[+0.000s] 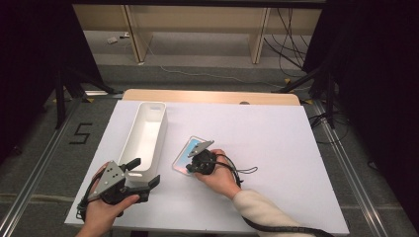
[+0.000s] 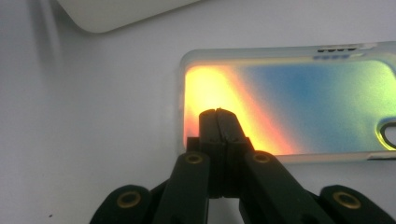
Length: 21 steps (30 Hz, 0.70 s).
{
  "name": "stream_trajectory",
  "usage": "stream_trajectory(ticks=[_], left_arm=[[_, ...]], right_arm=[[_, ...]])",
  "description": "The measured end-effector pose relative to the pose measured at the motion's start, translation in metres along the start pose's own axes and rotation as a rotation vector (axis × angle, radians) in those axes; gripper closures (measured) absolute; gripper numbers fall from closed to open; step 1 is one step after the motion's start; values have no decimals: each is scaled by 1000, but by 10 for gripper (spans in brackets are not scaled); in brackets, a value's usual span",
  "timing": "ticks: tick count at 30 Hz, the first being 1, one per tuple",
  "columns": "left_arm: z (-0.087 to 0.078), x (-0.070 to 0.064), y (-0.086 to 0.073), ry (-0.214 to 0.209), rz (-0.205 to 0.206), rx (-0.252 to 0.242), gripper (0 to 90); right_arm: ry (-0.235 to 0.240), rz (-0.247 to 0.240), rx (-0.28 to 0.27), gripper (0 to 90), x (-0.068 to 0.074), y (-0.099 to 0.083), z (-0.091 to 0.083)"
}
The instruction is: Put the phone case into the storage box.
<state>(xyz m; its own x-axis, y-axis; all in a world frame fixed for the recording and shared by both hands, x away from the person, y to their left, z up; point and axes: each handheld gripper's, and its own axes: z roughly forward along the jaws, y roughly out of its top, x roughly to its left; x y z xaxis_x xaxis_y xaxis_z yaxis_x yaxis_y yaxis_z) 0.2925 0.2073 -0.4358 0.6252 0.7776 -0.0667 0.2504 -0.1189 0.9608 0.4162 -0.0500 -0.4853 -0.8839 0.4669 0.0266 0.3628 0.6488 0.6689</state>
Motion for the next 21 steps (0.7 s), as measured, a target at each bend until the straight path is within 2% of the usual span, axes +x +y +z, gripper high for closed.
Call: stream_trajectory(ticks=[5, 15, 21], left_arm=[[0, 0, 0, -1, -1, 0, 136], [0, 0, -1, -3, 3, 3, 140], [1, -1, -1, -4, 10, 4, 140]], right_arm=[[18, -3, 21, 900, -4, -1, -3], [-11, 12, 40, 900, -12, -9, -13], [-8, 21, 44, 900, -13, -11, -15]])
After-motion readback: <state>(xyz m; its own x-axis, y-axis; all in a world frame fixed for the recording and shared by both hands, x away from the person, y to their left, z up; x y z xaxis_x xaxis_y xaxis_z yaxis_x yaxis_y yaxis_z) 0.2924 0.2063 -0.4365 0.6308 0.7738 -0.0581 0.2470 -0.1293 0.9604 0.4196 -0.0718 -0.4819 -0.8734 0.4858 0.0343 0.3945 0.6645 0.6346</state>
